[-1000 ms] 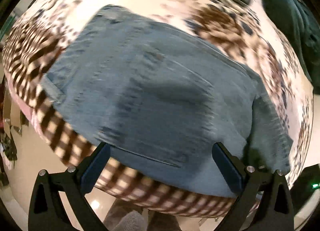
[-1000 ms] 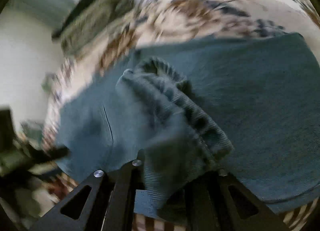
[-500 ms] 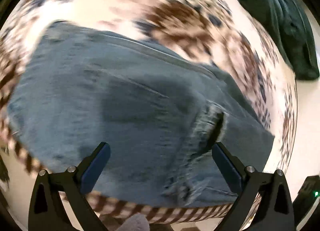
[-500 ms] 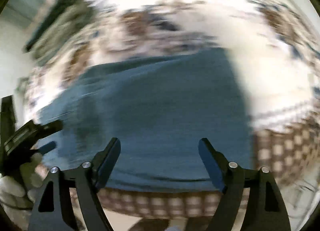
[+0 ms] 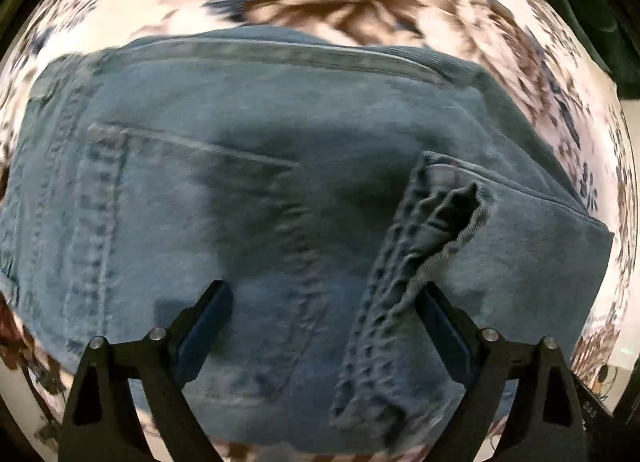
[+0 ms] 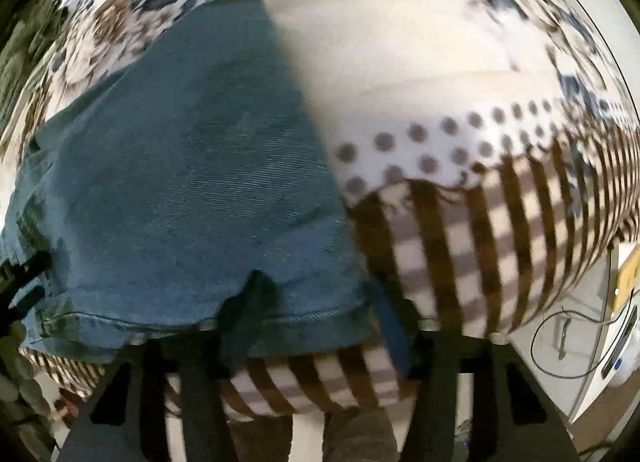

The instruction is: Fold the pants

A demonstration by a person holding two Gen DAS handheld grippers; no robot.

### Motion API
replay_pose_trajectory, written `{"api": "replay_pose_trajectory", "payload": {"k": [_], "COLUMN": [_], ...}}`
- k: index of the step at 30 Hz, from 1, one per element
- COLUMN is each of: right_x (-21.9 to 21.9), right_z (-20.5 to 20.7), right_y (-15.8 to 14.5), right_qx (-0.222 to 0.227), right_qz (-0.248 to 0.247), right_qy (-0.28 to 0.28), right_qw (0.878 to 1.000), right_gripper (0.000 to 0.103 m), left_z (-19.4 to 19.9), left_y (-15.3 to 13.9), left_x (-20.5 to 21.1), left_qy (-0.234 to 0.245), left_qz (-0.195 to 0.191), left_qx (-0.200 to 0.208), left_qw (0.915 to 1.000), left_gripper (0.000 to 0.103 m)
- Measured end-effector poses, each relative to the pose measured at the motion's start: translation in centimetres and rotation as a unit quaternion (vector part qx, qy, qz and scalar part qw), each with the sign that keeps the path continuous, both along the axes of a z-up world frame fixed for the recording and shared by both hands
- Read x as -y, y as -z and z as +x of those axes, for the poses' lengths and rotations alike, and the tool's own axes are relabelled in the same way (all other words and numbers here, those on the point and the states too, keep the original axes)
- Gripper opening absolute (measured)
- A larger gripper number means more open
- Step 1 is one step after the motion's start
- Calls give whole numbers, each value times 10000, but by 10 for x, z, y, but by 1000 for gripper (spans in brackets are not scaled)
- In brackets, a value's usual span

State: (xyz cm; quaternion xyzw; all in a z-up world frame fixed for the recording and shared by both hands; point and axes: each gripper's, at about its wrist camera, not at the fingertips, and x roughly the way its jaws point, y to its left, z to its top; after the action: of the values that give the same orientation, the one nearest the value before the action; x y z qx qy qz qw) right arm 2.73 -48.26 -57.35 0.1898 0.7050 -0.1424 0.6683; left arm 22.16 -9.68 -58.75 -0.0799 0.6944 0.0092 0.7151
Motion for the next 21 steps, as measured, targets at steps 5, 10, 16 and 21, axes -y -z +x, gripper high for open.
{"api": "replay_pose_trajectory", "payload": {"k": [5,10,16,21], "right_x": [9,-15,-31,-71], "right_z": [11,51,84,106], "right_y": [-27,-23,-14,-14], "right_qx": [296,168,35,40], "right_qz": [76,-17,-102,-41], "right_qy": [17,-314,-558,-836], "right_qw": [9995,9994,9984,9965], "right_gripper": [46,46,48,68], "left_z": [-7,2,34,19], "left_y": [-33,-42,-5,-18], "left_x": [-3,26,25,8], "left_qy": [-212,121,115,-46], "left_qz": [-176,-40,-136,-428], "left_qx": [112,561,614,755], "left_qw": [9996,9983,9980,9962], "left_gripper": [94,94,54,55]}}
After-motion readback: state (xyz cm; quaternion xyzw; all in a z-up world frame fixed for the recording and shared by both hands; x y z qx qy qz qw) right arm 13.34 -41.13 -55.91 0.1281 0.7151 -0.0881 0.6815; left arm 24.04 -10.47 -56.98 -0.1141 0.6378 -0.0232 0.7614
